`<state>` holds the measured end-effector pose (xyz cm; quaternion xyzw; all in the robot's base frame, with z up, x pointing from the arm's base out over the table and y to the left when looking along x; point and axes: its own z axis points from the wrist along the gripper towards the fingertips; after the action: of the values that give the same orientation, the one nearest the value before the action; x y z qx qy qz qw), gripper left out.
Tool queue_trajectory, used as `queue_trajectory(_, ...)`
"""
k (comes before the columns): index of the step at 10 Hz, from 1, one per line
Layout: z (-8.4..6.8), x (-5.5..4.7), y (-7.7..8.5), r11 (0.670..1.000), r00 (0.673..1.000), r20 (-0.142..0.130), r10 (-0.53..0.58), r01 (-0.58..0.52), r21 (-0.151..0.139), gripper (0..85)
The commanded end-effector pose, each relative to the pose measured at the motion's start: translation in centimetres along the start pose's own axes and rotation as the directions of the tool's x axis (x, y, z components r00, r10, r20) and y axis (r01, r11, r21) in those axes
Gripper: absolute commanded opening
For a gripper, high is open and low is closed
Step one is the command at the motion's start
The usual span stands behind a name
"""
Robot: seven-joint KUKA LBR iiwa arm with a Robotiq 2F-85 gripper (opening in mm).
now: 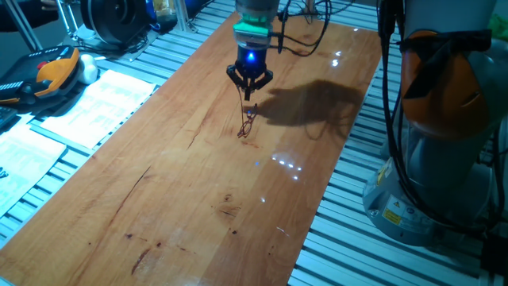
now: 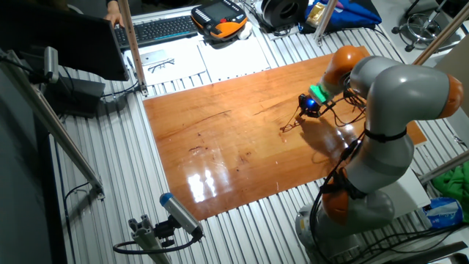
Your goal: Unfold the leg of the glasses (with one hand)
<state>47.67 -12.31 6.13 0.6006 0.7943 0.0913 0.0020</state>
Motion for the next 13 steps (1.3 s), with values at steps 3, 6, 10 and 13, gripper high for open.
queue_trajectory(3, 0.7, 0.4, -0.4, 0.917, 0.917, 0.052, 0.395, -0.391, -0.072, 0.0)
queue_trajectory(6, 1.1, 0.7, -0.3, 0.911, 0.909, 0.067, 0.412, -0.408, -0.065, 34.0)
queue_trajectory(10, 1.1, 0.8, -0.2, 0.902, 0.899, 0.075, 0.431, -0.427, -0.063, 51.0)
queue_trajectory(13, 1.5, 0.9, -0.4, 0.912, 0.908, 0.081, 0.410, -0.406, -0.062, 51.0)
